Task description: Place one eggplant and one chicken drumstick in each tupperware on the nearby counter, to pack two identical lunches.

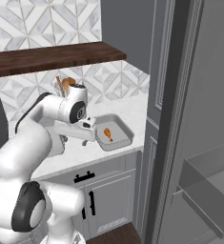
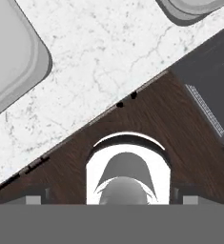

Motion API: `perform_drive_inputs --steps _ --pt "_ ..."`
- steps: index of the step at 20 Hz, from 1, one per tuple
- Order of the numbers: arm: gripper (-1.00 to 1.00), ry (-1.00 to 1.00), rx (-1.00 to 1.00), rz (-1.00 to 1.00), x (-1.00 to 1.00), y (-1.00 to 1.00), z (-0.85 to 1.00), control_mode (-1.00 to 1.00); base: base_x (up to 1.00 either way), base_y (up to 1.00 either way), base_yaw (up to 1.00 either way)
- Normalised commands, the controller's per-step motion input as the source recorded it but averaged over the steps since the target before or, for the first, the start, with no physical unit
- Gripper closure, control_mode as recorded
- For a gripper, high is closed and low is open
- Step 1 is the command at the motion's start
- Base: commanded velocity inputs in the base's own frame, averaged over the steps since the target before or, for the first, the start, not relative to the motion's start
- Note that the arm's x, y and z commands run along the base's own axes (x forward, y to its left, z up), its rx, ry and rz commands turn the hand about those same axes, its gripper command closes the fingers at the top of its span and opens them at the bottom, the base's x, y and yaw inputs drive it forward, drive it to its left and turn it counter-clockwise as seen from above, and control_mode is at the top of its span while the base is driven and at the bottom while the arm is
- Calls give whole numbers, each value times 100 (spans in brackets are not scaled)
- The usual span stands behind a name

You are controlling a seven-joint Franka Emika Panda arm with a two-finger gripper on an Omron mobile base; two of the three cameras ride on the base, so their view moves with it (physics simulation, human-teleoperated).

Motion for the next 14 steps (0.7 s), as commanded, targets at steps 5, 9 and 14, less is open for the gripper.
perform_drive_inputs --steps 5,9,14 --pt "-100 -2 0 -13 -100 0 59 -100 0 0 0" --pt "-100 -8 -1 -8 -100 0 23 -100 0 0 0" --pt "-100 -10 -3 0 -83 2 2 -100 0 0 0"
